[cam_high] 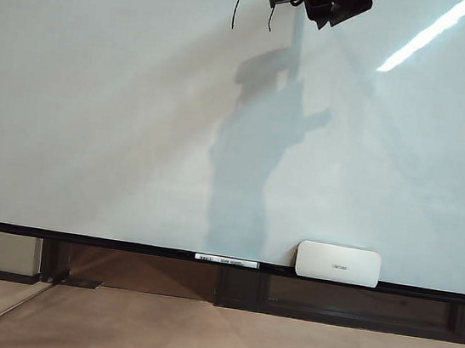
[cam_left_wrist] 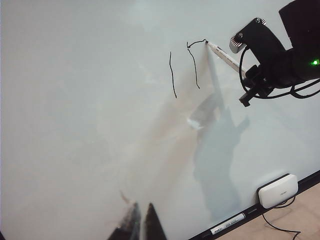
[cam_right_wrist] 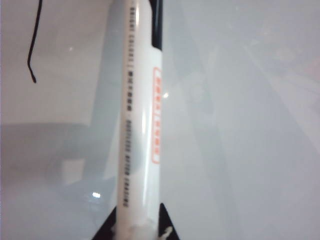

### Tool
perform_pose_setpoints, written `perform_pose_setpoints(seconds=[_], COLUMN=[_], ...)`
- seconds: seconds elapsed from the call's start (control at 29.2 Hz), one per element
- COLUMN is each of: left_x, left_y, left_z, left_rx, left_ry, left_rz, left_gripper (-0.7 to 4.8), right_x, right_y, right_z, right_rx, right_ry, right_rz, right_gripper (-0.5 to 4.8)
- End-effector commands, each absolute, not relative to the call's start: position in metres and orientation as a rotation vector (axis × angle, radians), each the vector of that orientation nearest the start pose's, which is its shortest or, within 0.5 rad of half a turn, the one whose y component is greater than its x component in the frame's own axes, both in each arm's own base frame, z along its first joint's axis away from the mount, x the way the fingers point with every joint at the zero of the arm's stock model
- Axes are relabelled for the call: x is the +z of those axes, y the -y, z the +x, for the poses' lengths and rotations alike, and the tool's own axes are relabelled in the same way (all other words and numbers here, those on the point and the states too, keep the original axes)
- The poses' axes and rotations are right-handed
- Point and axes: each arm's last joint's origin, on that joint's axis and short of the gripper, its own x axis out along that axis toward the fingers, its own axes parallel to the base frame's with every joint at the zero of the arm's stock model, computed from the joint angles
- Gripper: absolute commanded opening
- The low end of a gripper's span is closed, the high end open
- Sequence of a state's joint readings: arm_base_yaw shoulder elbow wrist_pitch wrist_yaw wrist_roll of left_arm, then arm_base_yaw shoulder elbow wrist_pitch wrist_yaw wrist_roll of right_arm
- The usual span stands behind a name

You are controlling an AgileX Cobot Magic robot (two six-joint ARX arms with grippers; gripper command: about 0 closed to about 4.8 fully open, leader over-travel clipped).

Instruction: Reach to the right to find the marker pen, pick it up, and write the number 18 on the whiteboard.

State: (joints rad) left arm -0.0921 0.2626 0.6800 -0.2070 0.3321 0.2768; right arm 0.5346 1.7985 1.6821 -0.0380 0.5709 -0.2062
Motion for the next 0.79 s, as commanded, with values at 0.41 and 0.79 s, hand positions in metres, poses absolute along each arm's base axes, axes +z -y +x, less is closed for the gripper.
perform_pose_setpoints(seconds=[0.41, 0.79], left_x=[0.350, 0.350], left_y=[0.015, 0.015], left_z=[0.055, 0.055], left_rx=[-0.388, -0.387], left_ry=[0.296, 0.299], left_rz=[0.305, 0.316], left_gripper=[0.21, 0.21], right_x=[0.365, 0.344], right_y=[-0.194, -0.199], right_z=[0.372, 0.379], right_rx=[0.021, 0.037], right_ry=[-0.227, -0.317], right_rz=[-0.261, -0.285], right_gripper=[-0.04, -0.05])
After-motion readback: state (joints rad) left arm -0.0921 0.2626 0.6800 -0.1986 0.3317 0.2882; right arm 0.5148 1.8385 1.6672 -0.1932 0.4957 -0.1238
